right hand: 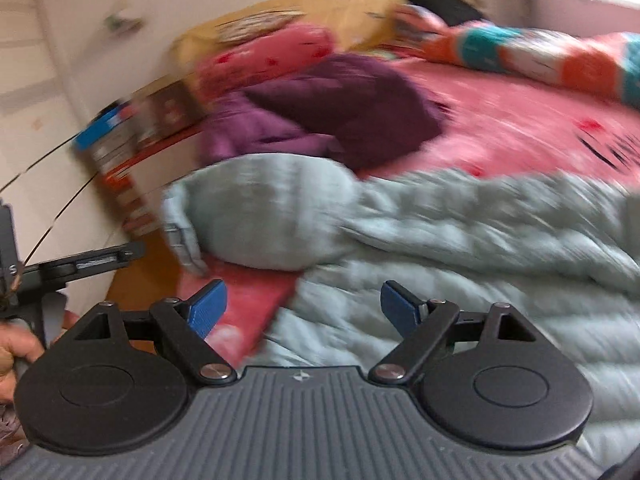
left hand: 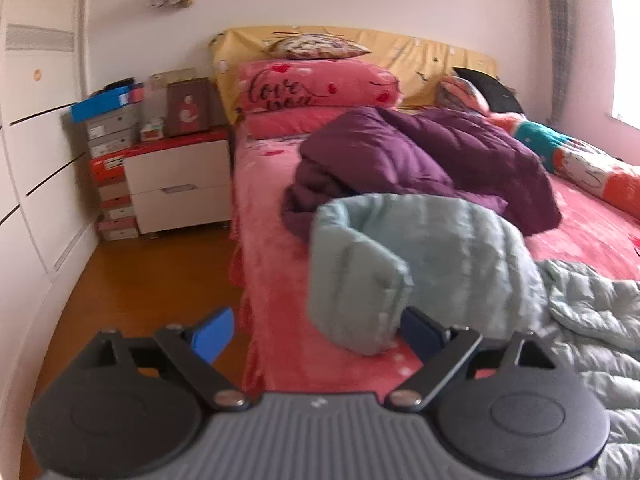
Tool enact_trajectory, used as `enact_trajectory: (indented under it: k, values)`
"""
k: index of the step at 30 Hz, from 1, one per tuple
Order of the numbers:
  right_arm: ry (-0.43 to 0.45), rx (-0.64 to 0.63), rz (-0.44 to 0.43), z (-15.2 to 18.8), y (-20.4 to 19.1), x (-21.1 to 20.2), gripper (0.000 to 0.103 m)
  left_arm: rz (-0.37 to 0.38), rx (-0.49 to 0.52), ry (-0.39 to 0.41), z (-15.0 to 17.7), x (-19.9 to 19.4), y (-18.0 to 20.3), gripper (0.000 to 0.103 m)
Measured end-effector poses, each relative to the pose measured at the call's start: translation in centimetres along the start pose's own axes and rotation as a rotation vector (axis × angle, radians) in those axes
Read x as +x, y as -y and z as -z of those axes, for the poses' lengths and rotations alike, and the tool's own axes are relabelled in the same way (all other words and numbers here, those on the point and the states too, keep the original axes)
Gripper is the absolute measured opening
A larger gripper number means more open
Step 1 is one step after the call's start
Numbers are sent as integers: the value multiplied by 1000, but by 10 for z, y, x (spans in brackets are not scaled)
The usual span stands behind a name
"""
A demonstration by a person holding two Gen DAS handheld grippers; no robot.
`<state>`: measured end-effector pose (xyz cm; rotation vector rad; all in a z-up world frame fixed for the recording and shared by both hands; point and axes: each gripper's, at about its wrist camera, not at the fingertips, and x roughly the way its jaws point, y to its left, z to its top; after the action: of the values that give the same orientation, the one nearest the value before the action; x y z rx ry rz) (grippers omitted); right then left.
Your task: Fold large clothes
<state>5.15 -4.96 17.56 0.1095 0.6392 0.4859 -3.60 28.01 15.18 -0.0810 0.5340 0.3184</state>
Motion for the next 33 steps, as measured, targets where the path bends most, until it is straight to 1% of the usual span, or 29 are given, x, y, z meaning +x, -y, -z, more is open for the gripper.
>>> enact_trajectory:
  k: [3, 5, 7, 9, 13, 16, 22, 23, 25, 26, 28, 29, 30, 31, 33]
  values:
    - [-11, -100, -35, -11, -25, 23, 103, -24, -34, -6, 0, 3, -17, 91]
    - [-17, -157, -68, -18, -38, 38, 103, -43, -54, -5, 1, 5, -29, 95]
    - [-10, -223, -86, -22, -52, 52, 103, -62, -64, -5, 3, 7, -38, 96]
    - [-5, -259, -99, -26, -60, 66, 103, -75, -74, -10, 5, 10, -47, 96]
    - [-33, -257, -133, -35, -65, 97, 103, -92, -105, -32, 10, 17, -64, 97]
    - [-50, -250, -145, -38, -71, 119, 103, -105, -123, -46, 14, 22, -73, 99]
    - [-77, -238, -142, -40, -80, 155, 103, -112, -151, -70, 19, 28, -83, 100]
    - [-82, -245, -130, -39, -81, 160, 103, -110, -156, -74, 20, 29, -84, 100]
    - [-92, -247, -100, -37, -84, 165, 103, -107, -158, -79, 22, 30, -85, 100]
    - [-100, -232, -112, -34, -87, 165, 103, -105, -157, -82, 22, 32, -84, 100]
    - [-112, -184, -134, -33, -85, 173, 94, -99, -151, -90, 23, 34, -83, 100]
    - [-115, -167, -133, -32, -84, 176, 93, -98, -144, -91, 24, 34, -82, 100]
    - [-118, -152, -135, -31, -83, 180, 87, -98, -137, -92, 24, 35, -81, 100]
    - [-123, -137, -146, -31, -82, 182, 78, -98, -130, -93, 25, 35, -80, 100]
    - [-146, -107, -163, -30, -81, 192, 70, -96, -125, -99, 27, 36, -80, 100]
